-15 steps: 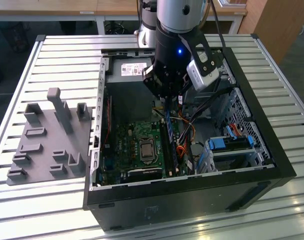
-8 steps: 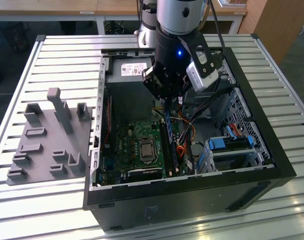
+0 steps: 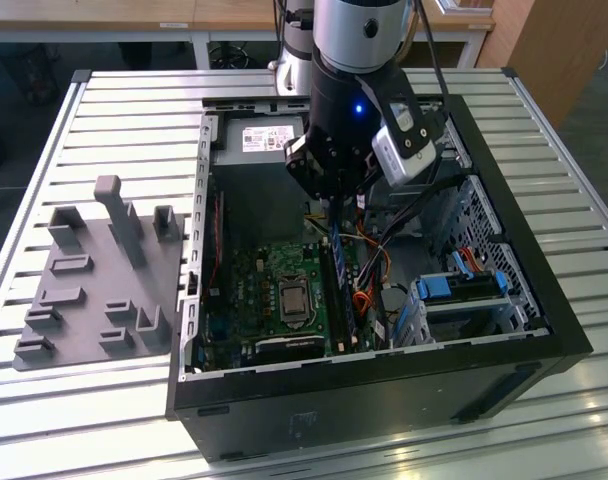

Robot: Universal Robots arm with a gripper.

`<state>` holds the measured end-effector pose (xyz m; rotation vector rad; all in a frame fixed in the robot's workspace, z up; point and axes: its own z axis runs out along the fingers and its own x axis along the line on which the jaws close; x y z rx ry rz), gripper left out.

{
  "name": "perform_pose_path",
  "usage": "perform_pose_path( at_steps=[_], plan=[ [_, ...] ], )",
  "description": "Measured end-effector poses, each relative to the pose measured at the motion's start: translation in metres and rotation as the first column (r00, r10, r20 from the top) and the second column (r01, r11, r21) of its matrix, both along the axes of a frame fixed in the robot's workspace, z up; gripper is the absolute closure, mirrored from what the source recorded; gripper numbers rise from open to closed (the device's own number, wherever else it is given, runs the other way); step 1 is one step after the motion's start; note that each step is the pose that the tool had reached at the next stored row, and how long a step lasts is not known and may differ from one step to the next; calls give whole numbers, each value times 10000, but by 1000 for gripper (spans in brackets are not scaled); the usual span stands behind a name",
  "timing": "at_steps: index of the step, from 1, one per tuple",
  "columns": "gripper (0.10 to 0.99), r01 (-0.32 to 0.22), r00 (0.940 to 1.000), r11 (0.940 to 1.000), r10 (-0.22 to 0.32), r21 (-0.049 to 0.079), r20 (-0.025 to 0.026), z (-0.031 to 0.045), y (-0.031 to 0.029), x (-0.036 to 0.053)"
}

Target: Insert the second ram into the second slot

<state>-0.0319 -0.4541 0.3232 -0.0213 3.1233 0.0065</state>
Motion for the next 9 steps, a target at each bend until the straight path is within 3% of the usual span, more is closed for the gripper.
perform_pose_path(
  at_steps=[9],
  plan=[
    [957, 0, 10000, 10000, 0, 1, -7, -28, 0, 0]
  ],
)
